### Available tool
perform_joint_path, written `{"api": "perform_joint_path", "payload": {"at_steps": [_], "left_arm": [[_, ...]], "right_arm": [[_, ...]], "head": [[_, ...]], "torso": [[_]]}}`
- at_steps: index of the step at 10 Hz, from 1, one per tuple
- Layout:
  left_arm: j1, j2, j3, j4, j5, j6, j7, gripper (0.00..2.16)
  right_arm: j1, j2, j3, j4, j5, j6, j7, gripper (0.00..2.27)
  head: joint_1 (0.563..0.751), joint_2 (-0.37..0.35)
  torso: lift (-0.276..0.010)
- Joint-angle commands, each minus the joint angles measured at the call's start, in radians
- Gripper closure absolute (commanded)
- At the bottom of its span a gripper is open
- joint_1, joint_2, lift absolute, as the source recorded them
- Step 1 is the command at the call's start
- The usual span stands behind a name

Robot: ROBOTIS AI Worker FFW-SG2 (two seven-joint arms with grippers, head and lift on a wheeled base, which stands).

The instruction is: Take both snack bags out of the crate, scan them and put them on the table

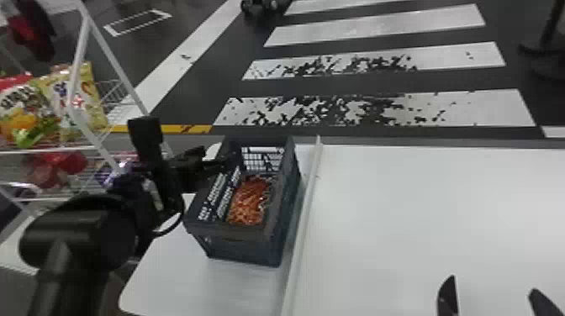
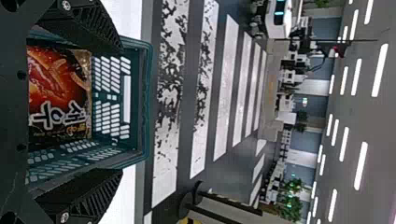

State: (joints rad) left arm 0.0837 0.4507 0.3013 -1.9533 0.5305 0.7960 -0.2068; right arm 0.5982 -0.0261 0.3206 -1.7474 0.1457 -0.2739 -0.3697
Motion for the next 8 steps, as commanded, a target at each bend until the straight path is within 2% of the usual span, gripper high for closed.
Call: {"api": "perform_joint_path", "payload": {"at_steps": [1, 3, 4, 6, 8], "left_arm": [[-0.068, 0.000, -0.039, 0.068, -0.035, 0.059, -0.017, 0.08], [-0.133, -0.009, -0.087, 0.119, -0.092, 0.145, -0.025, 0.07], [-0.162, -0.024, -0.096, 0.140, -0.132, 0.197, -0.042, 0.07], [-0.213, -0.026, -0.139, 0.197, -0.165, 0.234, -0.040, 0.07], [-0.219, -0.027, -0.148, 0.231, -0.188, 0.237, -0.040, 0.07]], "right_arm": [[0.000, 0.000, 0.000, 0.000, 0.000, 0.009, 0.000, 0.07], [0.000, 0.000, 0.000, 0.002, -0.002, 0.009, 0.000, 0.07], [-0.002, 0.000, -0.002, 0.003, -0.005, 0.009, 0.003, 0.07], [-0.003, -0.002, -0.003, 0.005, -0.009, 0.009, 0.006, 0.07], [-0.012, -0.006, -0.003, 0.009, -0.015, 0.019, 0.011, 0.07]], "head": [[0.695, 0.322], [0.695, 0.311], [0.695, 0.309], [0.695, 0.301], [0.695, 0.298]], "torso": [[-0.092], [-0.092], [-0.092], [-0.092], [-0.092]]}}
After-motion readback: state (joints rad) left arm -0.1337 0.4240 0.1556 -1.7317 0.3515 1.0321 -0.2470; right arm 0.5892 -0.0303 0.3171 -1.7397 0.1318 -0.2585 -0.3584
